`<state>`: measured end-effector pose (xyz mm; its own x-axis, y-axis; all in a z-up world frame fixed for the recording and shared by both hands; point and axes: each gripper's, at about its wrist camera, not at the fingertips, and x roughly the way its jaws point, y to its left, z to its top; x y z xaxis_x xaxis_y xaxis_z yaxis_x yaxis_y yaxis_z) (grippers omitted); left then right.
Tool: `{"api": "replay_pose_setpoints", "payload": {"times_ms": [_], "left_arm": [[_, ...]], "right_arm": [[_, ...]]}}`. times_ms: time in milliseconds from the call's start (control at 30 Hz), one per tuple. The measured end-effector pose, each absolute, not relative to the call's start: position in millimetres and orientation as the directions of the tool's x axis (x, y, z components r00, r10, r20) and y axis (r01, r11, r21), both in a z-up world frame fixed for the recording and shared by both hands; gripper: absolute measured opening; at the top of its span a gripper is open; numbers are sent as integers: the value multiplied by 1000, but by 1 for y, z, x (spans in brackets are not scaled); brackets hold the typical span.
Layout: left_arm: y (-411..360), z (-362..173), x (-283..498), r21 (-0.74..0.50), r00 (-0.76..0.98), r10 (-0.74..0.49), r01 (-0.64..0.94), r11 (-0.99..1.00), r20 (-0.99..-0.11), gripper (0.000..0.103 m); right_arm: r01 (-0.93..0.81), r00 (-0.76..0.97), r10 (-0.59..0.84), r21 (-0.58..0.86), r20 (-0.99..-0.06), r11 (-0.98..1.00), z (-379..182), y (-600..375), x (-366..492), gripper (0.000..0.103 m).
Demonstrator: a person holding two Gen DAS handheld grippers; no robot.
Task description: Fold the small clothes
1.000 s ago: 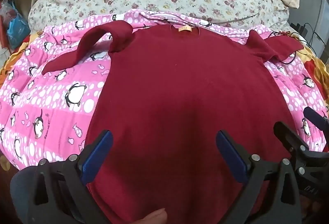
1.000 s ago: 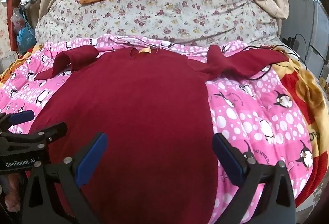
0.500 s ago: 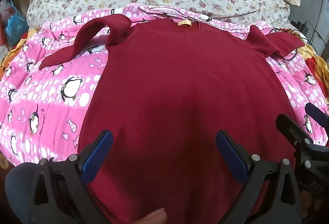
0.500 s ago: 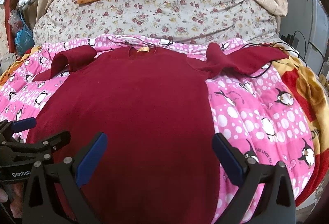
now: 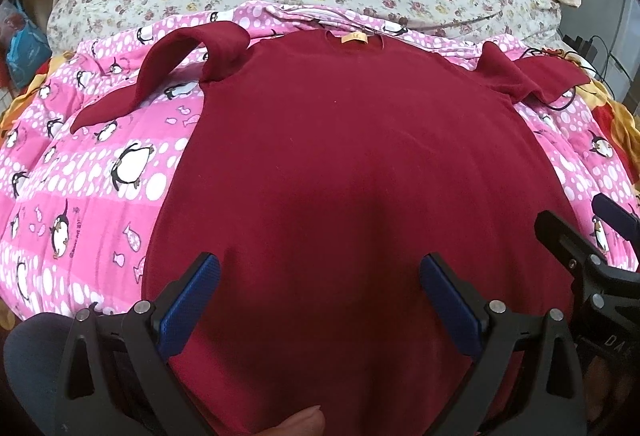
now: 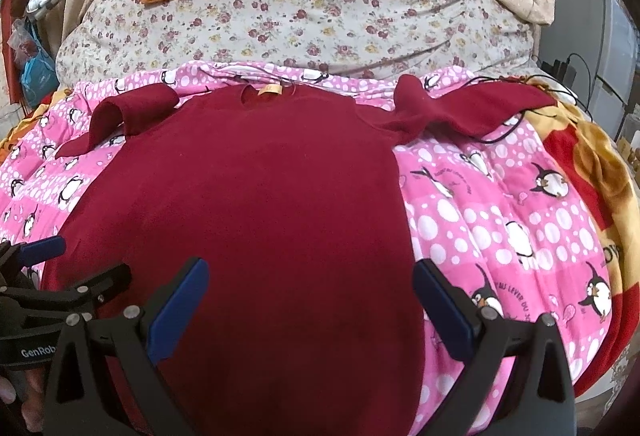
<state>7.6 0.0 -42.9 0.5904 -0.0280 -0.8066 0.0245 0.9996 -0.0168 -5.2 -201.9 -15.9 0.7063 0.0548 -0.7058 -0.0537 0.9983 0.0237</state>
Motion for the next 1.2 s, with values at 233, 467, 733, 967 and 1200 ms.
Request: {"api": "replay_pose_setpoints", "payload": {"times_ms": [233, 467, 733, 967, 1200], "left_arm": [[-2, -44, 7, -13, 593, -25, 25, 1000, -805, 83], [-2, -44, 7, -12, 594, -26, 27, 1000, -804, 83], [-3, -42, 7, 0, 601, -14, 24, 1000, -799, 82], [1, -37, 4, 24, 623, 15, 6, 1000, -782, 82], [7, -28, -2, 54, 630, 59, -27, 998, -774, 82]], "right_arm": [[-59, 709, 58, 22, -702, 998, -15, -201, -6, 102], [-57, 712, 56, 22, -700, 998, -14, -201, -6, 102], [-46, 709, 37, 6, -704, 999, -15, -200, -3, 102], [-35, 716, 23, -3, -698, 999, -14, -199, -2, 102], [-5, 716, 1, -4, -698, 1000, -11, -203, -3, 102]]}}
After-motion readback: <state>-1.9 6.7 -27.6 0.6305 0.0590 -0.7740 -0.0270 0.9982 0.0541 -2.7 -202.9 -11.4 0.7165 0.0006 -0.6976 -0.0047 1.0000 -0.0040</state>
